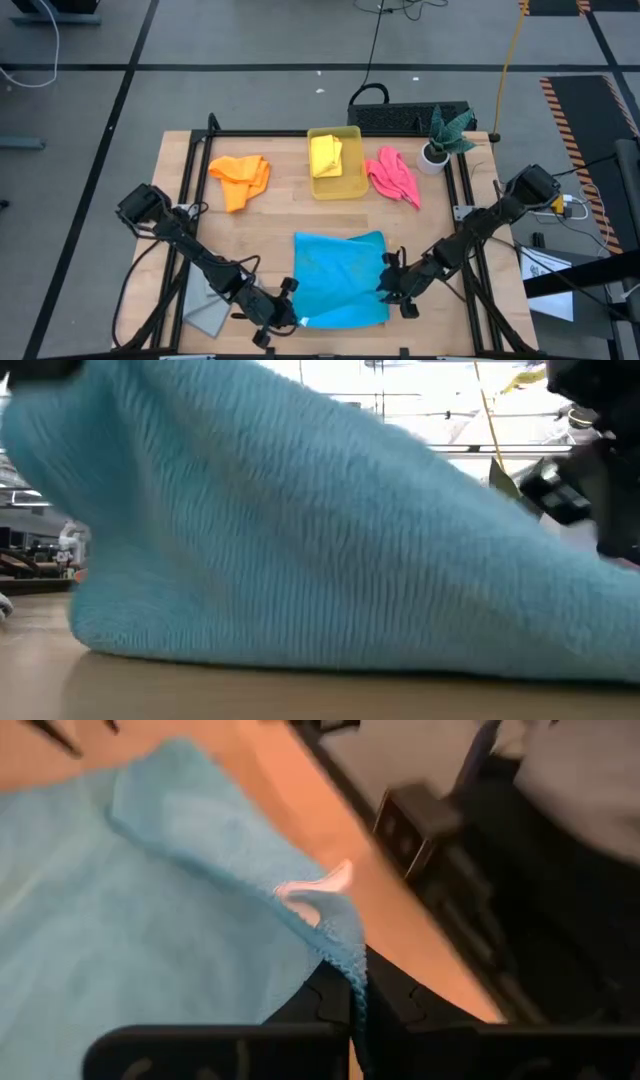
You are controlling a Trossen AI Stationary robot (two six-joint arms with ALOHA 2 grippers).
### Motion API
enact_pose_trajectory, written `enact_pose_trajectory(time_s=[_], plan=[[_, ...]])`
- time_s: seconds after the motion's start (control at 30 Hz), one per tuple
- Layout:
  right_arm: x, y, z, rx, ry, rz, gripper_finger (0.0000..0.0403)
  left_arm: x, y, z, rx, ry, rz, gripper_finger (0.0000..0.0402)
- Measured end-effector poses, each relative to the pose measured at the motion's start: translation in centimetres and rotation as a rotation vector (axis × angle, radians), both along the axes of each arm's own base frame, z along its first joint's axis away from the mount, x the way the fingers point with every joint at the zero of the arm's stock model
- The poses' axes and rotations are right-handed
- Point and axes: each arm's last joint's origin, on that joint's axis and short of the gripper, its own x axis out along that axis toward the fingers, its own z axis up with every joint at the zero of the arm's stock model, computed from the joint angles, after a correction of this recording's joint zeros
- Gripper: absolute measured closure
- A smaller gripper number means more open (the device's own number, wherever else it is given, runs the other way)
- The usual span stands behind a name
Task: Fold microfiber towels
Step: Fold the blue microfiber towel
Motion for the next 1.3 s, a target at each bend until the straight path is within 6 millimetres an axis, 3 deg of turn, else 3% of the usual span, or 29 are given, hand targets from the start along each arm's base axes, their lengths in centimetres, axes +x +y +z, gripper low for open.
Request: enact_pose_trajectory(time_s=[0.1, 0.2, 0.37, 0.5, 0.67, 0.83, 1.1, 1.3], plan=[[0.5, -1.0, 0.9, -0.046, -0.069, -0.058, 0.0247, 0.2, 0.0, 0.2, -0.031, -0.016, 0.003, 0.0362], [1.4, -2.7, 1.0, -0.101, -0.107, -0.234, 0.0246, 0.5, 0.2, 0.3, -0.056, -0.007, -0.021, 0.0331], [1.9, -5.9, -1.1, -0.128, -0.038, -0.429, 0.0264, 0.8, 0.8, 0.4, -0.086, 0.016, -0.058, 0.0271], [1.4, -8.2, -2.6, -0.130, 0.017, -0.551, 0.0281, 0.3, 1.5, 2.1, -0.081, 0.011, -0.049, 0.0241], [0.3, -10.4, -4.1, -0.170, 0.022, -0.724, 0.0300, -0.3, 3.0, 4.0, 0.119, -0.103, 0.084, 0.0234], [-0.8, -11.6, -5.2, -0.151, 0.014, -0.783, 0.0318, 1.7, 5.0, 2.5, 0.163, -0.084, 0.203, 0.0234], [-1.7, -11.9, -5.1, -0.163, -0.008, -0.767, 0.0346, 4.7, 8.5, -3.1, 0.192, 0.076, 0.370, 0.0234], [-1.3, -11.1, -2.6, -0.126, -0.175, -0.666, 0.0358, 5.4, 11.0, -3.0, 0.233, 0.039, 0.634, 0.0234]])
